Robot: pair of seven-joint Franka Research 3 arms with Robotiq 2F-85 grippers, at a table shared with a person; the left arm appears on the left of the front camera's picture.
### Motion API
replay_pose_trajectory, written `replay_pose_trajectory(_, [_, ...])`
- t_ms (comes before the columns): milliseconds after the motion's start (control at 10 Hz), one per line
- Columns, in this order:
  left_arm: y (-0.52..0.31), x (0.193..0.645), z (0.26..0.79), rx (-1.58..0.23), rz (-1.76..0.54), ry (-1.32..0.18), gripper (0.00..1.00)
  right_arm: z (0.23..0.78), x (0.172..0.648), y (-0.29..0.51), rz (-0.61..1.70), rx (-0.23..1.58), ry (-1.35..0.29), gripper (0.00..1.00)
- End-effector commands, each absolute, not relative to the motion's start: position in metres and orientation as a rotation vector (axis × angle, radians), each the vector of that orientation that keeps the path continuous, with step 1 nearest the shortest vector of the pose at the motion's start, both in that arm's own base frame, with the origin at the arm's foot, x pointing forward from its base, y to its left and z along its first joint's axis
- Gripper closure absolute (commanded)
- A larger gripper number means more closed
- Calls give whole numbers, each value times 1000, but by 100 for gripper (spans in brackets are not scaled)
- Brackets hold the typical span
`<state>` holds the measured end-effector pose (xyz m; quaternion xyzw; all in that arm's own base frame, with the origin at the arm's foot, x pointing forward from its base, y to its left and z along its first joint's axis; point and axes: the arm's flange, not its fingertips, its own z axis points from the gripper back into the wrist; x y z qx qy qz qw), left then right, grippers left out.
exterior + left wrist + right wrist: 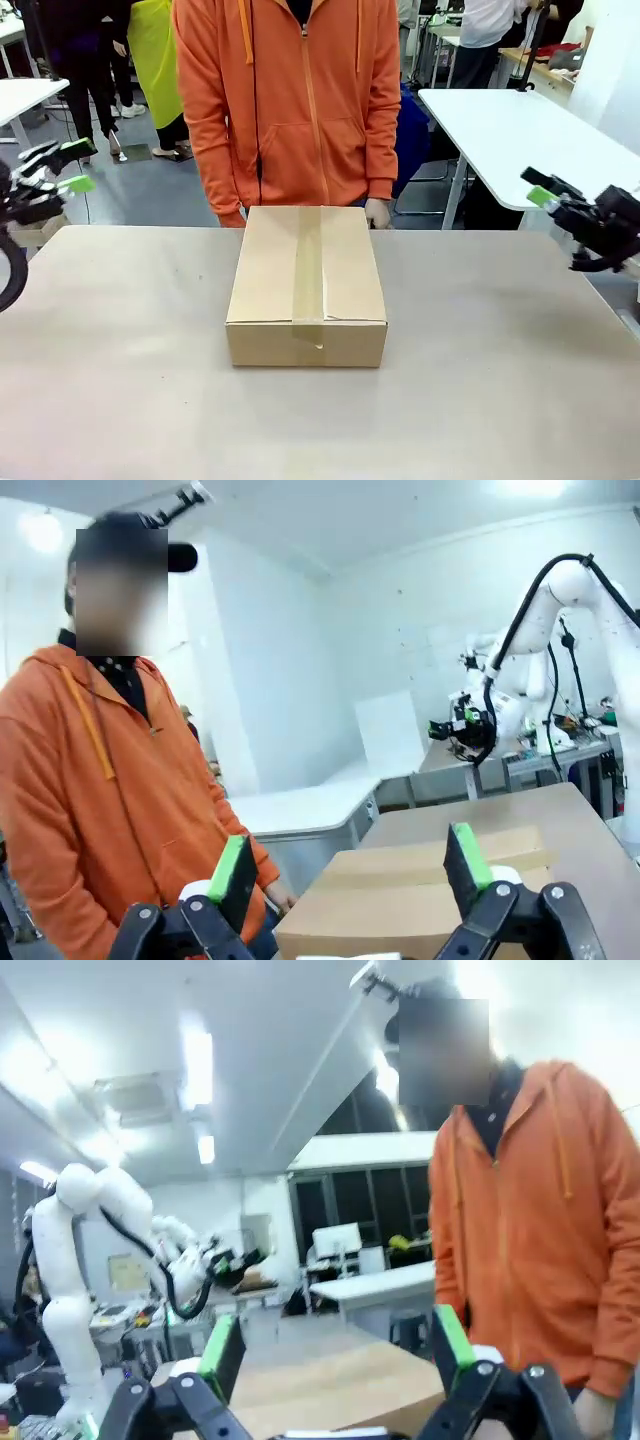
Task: Pack the gift set into the box.
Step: Press and hold the closed box until the human finishes sealing it.
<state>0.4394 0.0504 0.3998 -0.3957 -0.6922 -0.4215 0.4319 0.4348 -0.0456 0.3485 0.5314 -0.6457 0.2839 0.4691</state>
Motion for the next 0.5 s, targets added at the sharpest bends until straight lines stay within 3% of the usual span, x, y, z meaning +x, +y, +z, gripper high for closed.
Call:
replay_pose_trajectory(0, [23,456,429,-929,-1153,-1697,0,366,452,-11,841,1291,-1502,0])
replay_pose_trajectory(400, [23,456,429,-929,-1153,-1697,0,366,452,-11,841,1291,-1502,0])
